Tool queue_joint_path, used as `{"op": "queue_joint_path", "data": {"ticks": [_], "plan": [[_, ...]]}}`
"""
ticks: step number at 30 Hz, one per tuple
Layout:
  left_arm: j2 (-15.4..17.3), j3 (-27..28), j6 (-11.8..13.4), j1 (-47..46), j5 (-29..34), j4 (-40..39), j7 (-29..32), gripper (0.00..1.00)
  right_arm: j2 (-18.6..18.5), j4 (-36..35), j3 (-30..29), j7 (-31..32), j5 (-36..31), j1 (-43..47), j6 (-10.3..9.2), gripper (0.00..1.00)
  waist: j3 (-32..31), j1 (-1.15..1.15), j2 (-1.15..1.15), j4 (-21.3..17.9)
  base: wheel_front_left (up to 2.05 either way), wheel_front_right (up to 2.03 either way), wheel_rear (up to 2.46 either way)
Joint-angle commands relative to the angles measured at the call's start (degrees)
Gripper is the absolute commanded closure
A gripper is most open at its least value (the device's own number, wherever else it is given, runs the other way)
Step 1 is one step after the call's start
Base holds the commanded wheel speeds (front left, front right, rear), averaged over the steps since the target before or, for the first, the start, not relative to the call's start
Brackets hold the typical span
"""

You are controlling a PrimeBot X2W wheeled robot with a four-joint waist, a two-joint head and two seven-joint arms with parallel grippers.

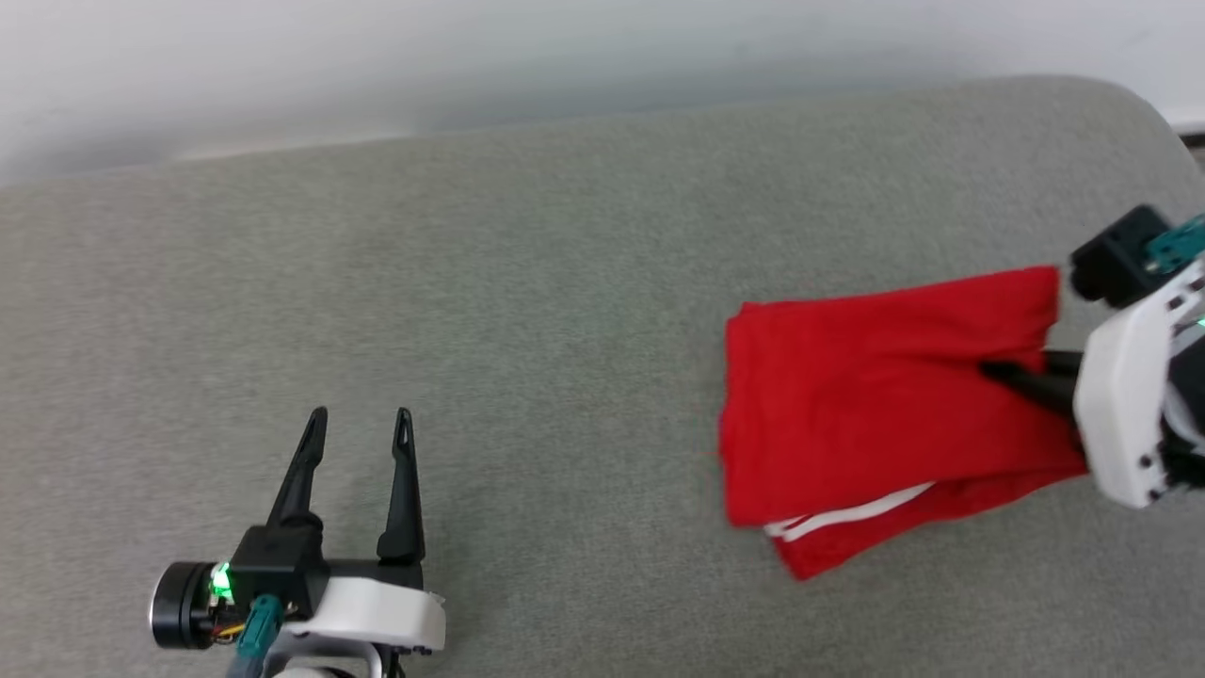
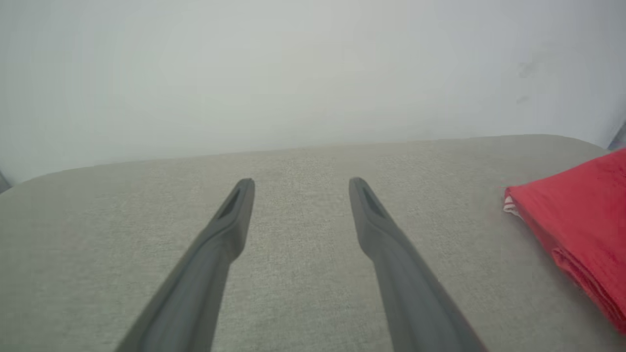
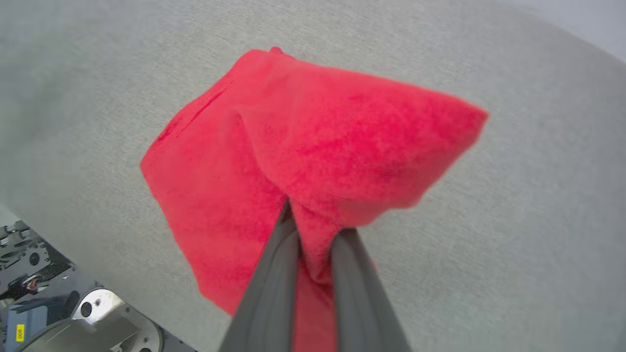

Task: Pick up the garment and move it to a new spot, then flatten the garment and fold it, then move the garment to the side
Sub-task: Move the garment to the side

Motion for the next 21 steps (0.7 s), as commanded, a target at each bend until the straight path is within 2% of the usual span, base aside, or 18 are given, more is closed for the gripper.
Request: {"op": "queue_joint_path", "data": {"ticks": [1, 3, 4, 10, 17, 21], "plan": [[0.32, 0.34, -0.8, -1.41, 0.68, 0.0, -0.13, 0.0, -1.66, 1.11, -0.48, -0.8, -1.45, -1.82, -0.02, 1.0, 3.75, 0.0, 0.0, -3.25, 0.0, 0.0, 0.0], [0.55, 0.29, -1.29, -2.45, 1.36, -0.1, -0.13, 0.0, -3.73, 3.15, -1.01, -1.89, -3.49, -2.84, -0.02, 1.0, 5.28, 0.0, 0.0, -3.94, 0.0, 0.0, 0.0], [0.77, 0.08, -1.75, -3.81, 2.29, -0.74, -0.13, 0.0, -6.32, 7.3, -2.03, -3.73, -5.78, -4.12, -0.03, 1.0, 7.47, 0.0, 0.0, -4.27, 0.0, 0.0, 0.0], [1.79, 0.56, -2.41, -6.55, 2.9, -2.03, -0.13, 0.0, -8.89, 17.2, -6.64, -7.03, -7.6, -6.89, -0.03, 1.0, 12.9, 0.0, 0.0, -3.93, 0.0, 0.0, 0.0], [3.0, 0.88, -2.4, -9.19, 3.53, -3.53, -0.13, 0.0, -8.7, 27.06, -11.86, -9.65, -13.08, -10.76, -0.03, 1.0, 18.52, 0.0, 0.0, -3.26, 0.0, 0.0, 0.0], [3.52, 1.16, -2.1, -10.15, 3.56, -4.35, -0.13, 0.0, -6.88, 31.64, -15.24, -10.98, -16.04, -12.63, -0.03, 1.0, 20.66, 0.0, 0.0, -2.98, 0.0, 0.0, 0.0]]}}
